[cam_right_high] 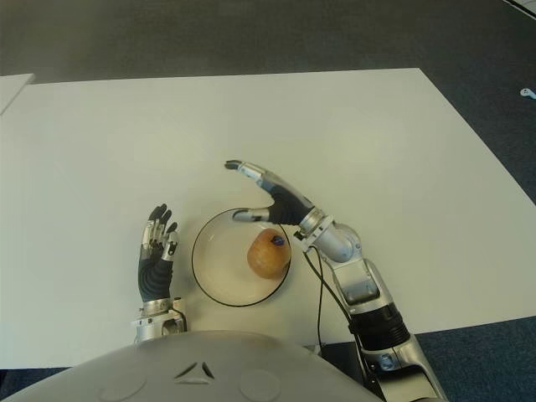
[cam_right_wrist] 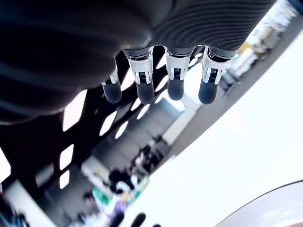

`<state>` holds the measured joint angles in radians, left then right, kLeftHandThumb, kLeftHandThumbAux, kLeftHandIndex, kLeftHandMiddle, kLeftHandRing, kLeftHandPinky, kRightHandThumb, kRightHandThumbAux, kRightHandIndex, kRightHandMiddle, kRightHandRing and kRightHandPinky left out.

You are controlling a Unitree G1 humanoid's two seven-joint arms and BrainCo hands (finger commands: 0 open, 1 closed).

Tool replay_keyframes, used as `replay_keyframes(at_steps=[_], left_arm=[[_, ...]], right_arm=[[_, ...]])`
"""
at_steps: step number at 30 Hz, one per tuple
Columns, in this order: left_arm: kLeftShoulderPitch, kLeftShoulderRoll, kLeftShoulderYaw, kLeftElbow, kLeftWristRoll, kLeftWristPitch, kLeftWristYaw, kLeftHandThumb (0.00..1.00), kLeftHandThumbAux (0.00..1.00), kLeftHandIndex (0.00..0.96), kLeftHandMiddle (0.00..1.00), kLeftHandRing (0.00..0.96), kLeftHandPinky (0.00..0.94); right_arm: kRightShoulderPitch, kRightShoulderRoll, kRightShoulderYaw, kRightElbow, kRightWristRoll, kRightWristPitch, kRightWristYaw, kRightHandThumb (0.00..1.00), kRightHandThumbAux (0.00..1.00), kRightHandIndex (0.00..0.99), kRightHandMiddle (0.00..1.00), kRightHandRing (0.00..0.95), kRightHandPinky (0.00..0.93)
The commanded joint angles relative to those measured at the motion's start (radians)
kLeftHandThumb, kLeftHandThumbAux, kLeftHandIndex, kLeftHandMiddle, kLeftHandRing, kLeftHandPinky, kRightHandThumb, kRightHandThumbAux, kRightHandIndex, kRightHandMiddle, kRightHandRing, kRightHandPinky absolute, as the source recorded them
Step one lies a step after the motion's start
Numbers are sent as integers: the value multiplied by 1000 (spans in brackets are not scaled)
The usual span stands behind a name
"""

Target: Put the apples into the plate.

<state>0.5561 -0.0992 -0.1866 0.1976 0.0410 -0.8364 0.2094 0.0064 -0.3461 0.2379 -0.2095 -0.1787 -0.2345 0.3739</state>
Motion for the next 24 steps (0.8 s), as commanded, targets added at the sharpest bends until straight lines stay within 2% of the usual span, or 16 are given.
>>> replay_keyframes(at_steps=[1,4,6,8,13,15,19,24], left_arm=[[-1,-37,10,16,-17,-1,-4,38,513,39,10,0,0],[0,-35,13,16,-22,-1,-9,47,505,42,12,0,0],[3,-32,19,13,-16,1,-5,51,501,43,12,0,0],[3,-33,27,13,-14,0,1,55,497,43,13,0,0],[-3,-37,40,31,-22,-22,3,73,493,50,27,0,0],[-6,-36,43,39,-20,-29,0,77,491,52,30,0,0],[-10,-29,48,47,-26,-34,-9,82,483,50,34,0,0],[-21,-23,74,69,-14,-47,1,88,469,49,39,8,17]], right_arm=[[-1,58,-85,95,165,77,0,84,249,0,0,0,0],[10,76,-140,138,257,97,14,92,245,0,0,0,0],[4,52,-231,263,337,88,46,94,241,0,0,0,0],[-5,40,-289,350,386,89,65,94,235,0,0,0,0],[11,55,-338,361,442,143,61,87,229,0,0,0,0],[46,64,-354,336,457,151,55,81,237,0,0,0,0],[104,78,-388,337,471,120,50,70,257,0,0,0,0],[116,124,-431,407,465,53,3,61,300,0,0,0,10]])
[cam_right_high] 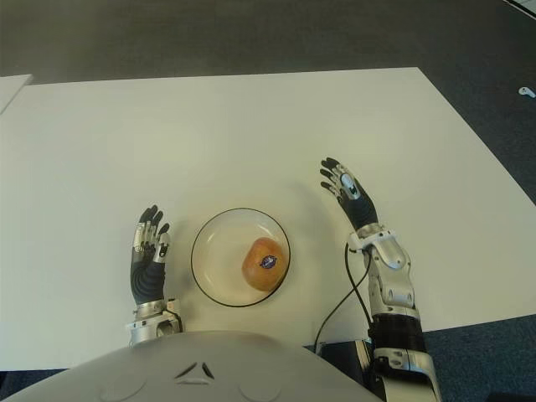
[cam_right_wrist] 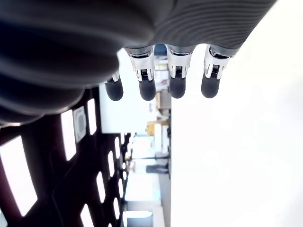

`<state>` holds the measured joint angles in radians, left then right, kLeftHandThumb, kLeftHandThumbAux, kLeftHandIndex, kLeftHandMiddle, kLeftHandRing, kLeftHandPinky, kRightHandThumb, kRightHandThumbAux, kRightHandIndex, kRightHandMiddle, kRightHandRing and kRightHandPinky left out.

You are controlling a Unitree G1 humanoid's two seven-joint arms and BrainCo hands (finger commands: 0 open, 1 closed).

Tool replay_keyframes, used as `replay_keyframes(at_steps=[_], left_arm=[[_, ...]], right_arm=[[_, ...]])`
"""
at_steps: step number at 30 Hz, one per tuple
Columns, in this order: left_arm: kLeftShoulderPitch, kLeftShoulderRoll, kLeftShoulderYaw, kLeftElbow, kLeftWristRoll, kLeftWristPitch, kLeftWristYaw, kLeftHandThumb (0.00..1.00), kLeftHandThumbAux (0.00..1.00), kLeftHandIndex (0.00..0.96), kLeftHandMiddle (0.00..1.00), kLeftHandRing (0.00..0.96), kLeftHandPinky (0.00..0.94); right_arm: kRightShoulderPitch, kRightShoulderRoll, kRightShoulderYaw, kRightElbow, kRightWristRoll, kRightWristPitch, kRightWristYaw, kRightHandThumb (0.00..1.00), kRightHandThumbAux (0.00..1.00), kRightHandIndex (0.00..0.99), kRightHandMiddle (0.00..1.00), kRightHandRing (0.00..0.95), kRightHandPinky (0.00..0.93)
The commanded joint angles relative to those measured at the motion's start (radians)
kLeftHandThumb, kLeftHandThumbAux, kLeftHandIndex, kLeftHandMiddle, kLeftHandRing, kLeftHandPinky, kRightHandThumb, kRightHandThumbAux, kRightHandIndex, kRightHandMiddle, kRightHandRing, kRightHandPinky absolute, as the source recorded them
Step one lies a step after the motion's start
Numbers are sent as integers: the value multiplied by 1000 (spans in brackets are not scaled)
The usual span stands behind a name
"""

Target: Put the apples into the plate.

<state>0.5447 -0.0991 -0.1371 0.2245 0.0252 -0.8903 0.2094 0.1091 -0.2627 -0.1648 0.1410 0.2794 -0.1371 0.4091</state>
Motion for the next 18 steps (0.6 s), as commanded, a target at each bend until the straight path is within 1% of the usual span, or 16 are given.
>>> replay_keyframes(at_steps=[1,4,7,11,14,18], left_arm=[[-11,-25,31,46,8,5,7,95,462,56,44,14,27],[-25,-26,55,67,14,8,20,109,444,72,56,27,39],[-36,-22,71,85,6,13,16,115,425,76,60,31,39],[-45,-17,84,110,16,15,18,113,407,64,55,29,43],[-46,-10,89,117,31,20,21,110,398,53,50,28,45],[-41,-6,100,126,63,15,34,113,395,39,44,32,60]], right_arm=[[11,46,-34,75,3,-59,-35,60,310,1,0,0,8],[-7,57,-49,170,-19,-128,-49,62,333,7,0,0,10],[-15,69,-49,208,-34,-169,-63,69,357,14,0,0,19],[22,105,-28,175,-51,-229,-78,90,397,26,6,0,30],[60,133,2,148,-82,-277,-89,104,420,33,13,0,40],[68,142,18,160,-104,-322,-95,116,448,39,20,2,45]])
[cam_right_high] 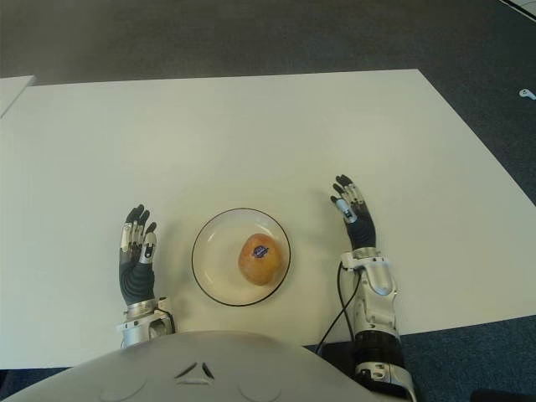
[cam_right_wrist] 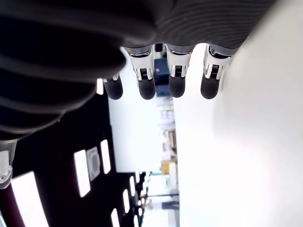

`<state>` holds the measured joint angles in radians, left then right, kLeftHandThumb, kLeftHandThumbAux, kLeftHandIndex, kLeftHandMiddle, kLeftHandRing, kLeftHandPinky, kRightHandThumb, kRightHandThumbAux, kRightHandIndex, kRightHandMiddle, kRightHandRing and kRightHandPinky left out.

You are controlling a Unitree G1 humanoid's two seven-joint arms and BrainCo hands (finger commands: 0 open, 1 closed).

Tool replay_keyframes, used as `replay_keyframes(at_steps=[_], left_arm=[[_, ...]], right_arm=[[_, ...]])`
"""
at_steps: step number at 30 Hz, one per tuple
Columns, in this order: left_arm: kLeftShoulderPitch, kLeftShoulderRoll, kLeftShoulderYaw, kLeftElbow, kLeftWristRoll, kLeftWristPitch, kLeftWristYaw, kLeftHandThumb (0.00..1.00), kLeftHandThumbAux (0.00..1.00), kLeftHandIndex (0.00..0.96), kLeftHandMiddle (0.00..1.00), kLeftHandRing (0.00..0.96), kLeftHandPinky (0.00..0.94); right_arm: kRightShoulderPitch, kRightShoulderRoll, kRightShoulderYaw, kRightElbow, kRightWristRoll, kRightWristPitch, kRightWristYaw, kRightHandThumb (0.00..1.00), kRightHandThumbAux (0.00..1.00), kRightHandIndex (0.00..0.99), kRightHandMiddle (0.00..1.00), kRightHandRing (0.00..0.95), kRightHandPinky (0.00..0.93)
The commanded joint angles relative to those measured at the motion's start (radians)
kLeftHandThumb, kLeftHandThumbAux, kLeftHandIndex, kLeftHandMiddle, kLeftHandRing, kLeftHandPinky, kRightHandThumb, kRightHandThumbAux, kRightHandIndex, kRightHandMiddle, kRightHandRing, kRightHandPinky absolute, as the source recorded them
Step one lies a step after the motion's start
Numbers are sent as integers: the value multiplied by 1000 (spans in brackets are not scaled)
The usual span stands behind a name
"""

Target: Put the apples into the plate.

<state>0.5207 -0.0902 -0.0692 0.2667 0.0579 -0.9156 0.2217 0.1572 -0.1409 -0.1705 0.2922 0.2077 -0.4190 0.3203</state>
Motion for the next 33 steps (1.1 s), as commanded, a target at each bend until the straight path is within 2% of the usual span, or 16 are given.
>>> replay_keyframes(at_steps=[1,5,9,19,24,30,33], left_arm=[[-18,-14,34,87,29,39,20,113,396,37,44,33,62],[-21,-11,37,100,12,39,10,117,401,33,37,27,51],[-17,-4,39,117,3,53,2,119,405,28,30,19,47],[-13,19,30,118,-18,85,-37,110,423,5,8,1,32],[-3,27,22,99,-19,98,-59,95,438,0,3,0,32],[41,39,11,48,-31,167,-103,80,435,0,1,0,21],[75,37,21,1,9,208,-86,73,424,0,0,0,20]], right_arm=[[23,21,28,15,-37,-45,-4,116,453,40,21,2,45],[26,27,41,44,-46,-62,-4,117,485,37,25,8,46],[54,73,65,56,-51,-94,-19,119,500,49,40,19,56],[82,110,94,28,-33,-59,-29,142,522,75,57,29,66],[90,131,101,31,-36,-66,-40,142,536,61,44,17,45],[108,149,114,27,-53,-86,-59,133,532,48,41,13,45],[129,155,122,14,-55,-85,-65,133,536,34,40,11,37]])
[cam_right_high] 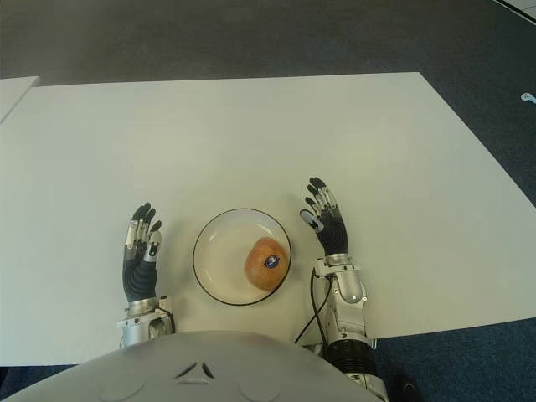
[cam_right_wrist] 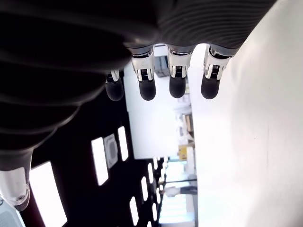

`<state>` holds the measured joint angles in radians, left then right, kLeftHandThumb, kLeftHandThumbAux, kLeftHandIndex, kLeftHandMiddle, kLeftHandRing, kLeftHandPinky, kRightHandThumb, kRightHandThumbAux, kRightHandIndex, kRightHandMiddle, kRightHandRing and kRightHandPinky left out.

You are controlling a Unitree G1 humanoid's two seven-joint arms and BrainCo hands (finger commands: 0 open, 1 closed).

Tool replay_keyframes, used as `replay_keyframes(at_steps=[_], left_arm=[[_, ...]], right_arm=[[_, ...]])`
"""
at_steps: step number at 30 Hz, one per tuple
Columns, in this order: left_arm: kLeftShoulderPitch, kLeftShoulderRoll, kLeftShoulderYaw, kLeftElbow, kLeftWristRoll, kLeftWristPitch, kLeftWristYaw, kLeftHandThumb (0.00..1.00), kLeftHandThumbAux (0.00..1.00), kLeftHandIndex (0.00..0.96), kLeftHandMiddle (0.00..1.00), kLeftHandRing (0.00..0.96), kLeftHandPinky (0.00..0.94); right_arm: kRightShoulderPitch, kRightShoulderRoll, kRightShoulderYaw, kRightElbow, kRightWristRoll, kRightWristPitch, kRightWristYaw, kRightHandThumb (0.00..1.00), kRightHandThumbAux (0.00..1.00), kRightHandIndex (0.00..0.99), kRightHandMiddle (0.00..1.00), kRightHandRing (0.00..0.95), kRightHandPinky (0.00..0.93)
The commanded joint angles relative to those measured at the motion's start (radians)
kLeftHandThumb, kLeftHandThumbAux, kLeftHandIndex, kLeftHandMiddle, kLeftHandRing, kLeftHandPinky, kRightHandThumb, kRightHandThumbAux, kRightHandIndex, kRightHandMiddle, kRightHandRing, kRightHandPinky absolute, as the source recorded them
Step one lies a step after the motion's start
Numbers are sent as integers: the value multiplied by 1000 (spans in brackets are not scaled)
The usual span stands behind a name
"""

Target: Put the apples into the plate.

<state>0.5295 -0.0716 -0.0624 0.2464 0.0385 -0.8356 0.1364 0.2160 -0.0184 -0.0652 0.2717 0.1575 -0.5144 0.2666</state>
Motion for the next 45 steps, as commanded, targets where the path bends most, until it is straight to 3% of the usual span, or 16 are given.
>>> replay_keyframes(at_steps=[1,5,10,16,20,31,39,45], left_arm=[[74,18,16,9,36,136,3,73,423,0,0,0,21],[101,12,23,-36,61,181,11,73,414,0,0,0,27],[116,-20,-19,-93,88,248,6,81,408,0,3,0,50],[155,20,-36,-240,5,363,-79,99,431,0,8,0,48],[173,22,-49,-330,24,418,-78,115,476,0,16,8,64],[226,-27,-76,-403,27,481,-35,144,574,10,65,52,105],[245,-23,-99,-407,65,459,0,133,552,5,74,64,104],[245,-14,-129,-428,101,468,11,97,508,0,40,14,21]], right_arm=[[75,33,18,31,-4,12,-13,134,537,31,39,10,35],[104,41,27,4,-10,22,-28,142,542,8,16,2,11],[145,50,46,-45,-37,62,-62,173,534,0,2,0,1],[174,40,66,-101,-67,144,-93,180,540,0,0,0,0],[190,39,71,-138,-70,194,-107,171,549,0,0,0,0],[219,38,83,-201,-73,256,-136,148,561,0,0,0,0],[228,35,89,-206,-70,244,-136,121,572,0,0,0,0],[235,36,85,-214,-59,230,-132,91,602,0,0,0,0]])
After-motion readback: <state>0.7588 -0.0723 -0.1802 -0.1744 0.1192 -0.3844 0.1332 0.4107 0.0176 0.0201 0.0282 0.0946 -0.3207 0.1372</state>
